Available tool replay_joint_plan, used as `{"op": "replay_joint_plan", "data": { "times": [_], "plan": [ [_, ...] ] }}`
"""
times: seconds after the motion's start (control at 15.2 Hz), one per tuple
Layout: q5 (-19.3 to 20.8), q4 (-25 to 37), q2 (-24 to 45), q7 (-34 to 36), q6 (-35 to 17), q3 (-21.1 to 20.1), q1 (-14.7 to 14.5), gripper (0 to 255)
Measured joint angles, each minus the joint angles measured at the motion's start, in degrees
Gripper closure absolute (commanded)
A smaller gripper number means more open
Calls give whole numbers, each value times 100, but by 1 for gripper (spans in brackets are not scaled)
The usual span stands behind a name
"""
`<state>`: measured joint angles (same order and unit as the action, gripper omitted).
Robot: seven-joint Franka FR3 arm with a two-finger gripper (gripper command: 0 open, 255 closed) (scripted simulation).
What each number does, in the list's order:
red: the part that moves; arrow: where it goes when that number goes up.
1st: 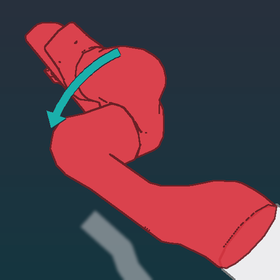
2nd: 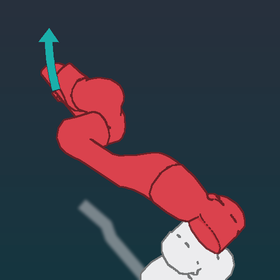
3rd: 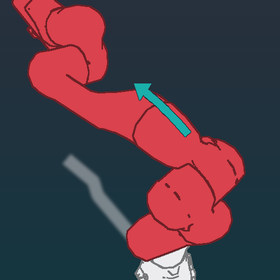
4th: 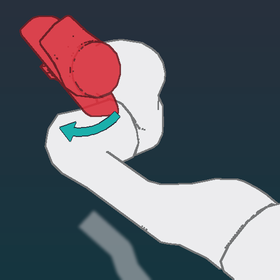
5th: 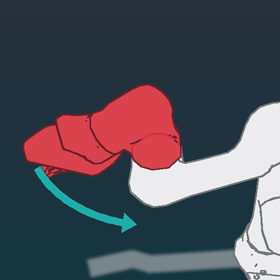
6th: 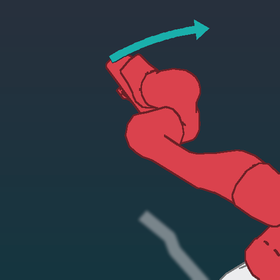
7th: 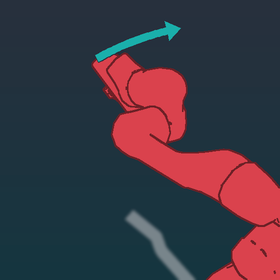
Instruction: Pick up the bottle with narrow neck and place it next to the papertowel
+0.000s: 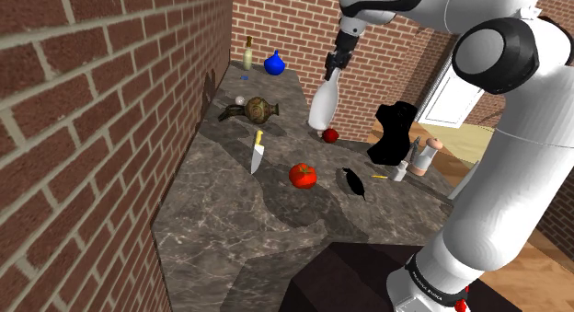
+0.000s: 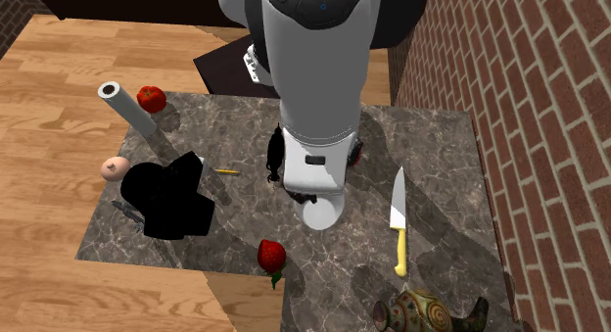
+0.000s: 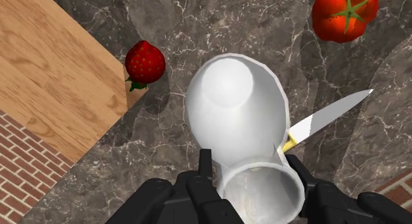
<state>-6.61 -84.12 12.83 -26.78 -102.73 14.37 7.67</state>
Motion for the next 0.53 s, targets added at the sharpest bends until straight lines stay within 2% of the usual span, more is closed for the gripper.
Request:
{"op": "replay_joint_plan", "data": {
  "times": [0.53],
  "plan": [
    [-29,794,131,21,665,14,51,255]
  ]
}}
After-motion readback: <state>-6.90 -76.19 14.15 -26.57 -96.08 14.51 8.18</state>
